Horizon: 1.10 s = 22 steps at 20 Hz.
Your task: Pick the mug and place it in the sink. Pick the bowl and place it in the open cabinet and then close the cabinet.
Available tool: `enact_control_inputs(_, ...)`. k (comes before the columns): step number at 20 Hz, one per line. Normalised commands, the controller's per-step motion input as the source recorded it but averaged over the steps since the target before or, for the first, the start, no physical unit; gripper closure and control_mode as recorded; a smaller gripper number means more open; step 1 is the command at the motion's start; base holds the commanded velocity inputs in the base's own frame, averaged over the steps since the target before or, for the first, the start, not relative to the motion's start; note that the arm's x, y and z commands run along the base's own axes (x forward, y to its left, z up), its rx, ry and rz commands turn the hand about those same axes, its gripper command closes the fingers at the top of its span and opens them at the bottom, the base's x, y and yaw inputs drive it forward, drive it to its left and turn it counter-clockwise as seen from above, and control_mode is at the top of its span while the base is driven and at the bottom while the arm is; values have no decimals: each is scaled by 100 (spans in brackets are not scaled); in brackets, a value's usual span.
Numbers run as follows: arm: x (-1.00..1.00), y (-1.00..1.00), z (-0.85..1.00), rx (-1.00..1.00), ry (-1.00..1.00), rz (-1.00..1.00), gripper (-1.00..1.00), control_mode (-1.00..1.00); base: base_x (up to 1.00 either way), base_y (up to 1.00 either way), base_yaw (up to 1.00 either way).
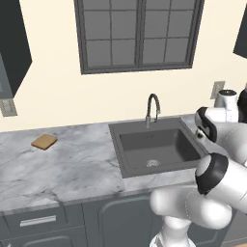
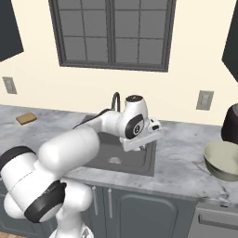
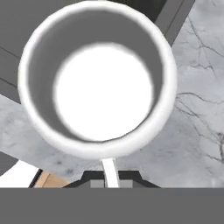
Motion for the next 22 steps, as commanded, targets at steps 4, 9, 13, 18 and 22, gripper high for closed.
enact_control_inputs(4, 11, 14, 0, 0, 1, 17, 100, -100, 0, 0, 0)
enact_control_inputs(9, 17, 26, 0, 0, 1, 13, 100, -100, 0, 0, 0)
enact_control_inputs(13, 30, 39, 0, 0, 4, 9, 100, -100, 0, 0, 0)
enact_control_inputs(18, 32, 33, -6, 2, 0, 13, 100, -100, 0, 0, 0)
enact_control_inputs(22, 29, 25, -20, 10, 0, 13, 100, -100, 0, 0, 0)
